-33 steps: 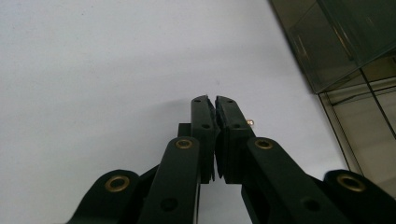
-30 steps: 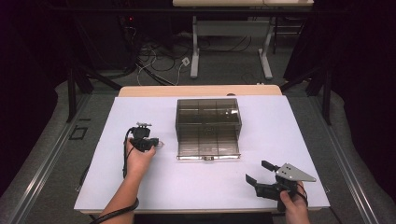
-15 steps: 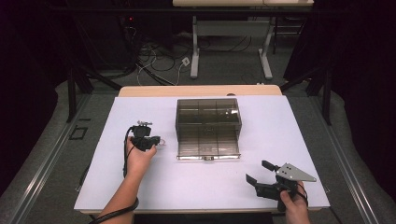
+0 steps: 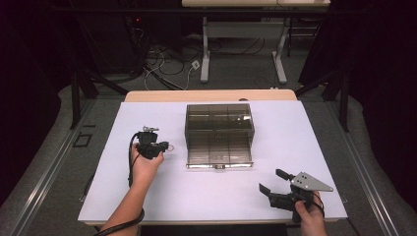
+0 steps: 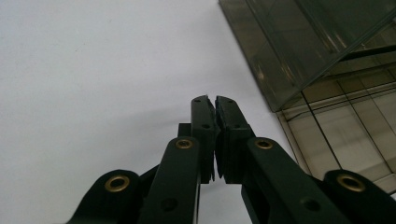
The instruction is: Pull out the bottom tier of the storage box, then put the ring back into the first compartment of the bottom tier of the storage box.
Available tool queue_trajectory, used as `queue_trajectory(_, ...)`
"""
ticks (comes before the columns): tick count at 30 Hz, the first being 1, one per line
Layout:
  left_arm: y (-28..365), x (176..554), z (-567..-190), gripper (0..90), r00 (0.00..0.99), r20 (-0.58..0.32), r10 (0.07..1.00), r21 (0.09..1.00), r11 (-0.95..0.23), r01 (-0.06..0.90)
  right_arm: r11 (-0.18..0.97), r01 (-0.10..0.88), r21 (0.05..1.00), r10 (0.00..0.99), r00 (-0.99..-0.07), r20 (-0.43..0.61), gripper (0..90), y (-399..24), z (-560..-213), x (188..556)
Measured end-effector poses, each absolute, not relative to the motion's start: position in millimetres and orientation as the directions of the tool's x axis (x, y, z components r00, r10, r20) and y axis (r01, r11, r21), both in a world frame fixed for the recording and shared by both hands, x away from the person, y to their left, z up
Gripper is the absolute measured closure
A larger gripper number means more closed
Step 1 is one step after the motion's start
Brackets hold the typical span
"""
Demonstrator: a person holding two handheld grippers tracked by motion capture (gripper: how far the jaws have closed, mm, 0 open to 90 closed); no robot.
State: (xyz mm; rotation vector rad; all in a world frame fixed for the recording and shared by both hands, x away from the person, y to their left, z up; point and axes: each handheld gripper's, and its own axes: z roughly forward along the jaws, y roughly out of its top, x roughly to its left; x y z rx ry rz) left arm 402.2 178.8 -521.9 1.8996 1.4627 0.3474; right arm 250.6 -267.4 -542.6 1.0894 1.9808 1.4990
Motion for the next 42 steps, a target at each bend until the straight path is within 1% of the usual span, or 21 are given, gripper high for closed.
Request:
queue_trajectory(30, 161, 383, -495, 87.0, 0.438, -0.203, 0.876, 0.735, -0.159, 0.659, 0.115, 0.326, 0.938, 0.788, -0.604, 0.113, 15.0, -267, -543, 251)
queue_trajectory(42, 144, 376, -490, 87.0, 0.485, -0.213, 0.848, 0.745, -0.18, 0.642, 0.121, 0.335, 0.934, 0.787, -0.606, 0.115, 15.0, -267, -543, 251)
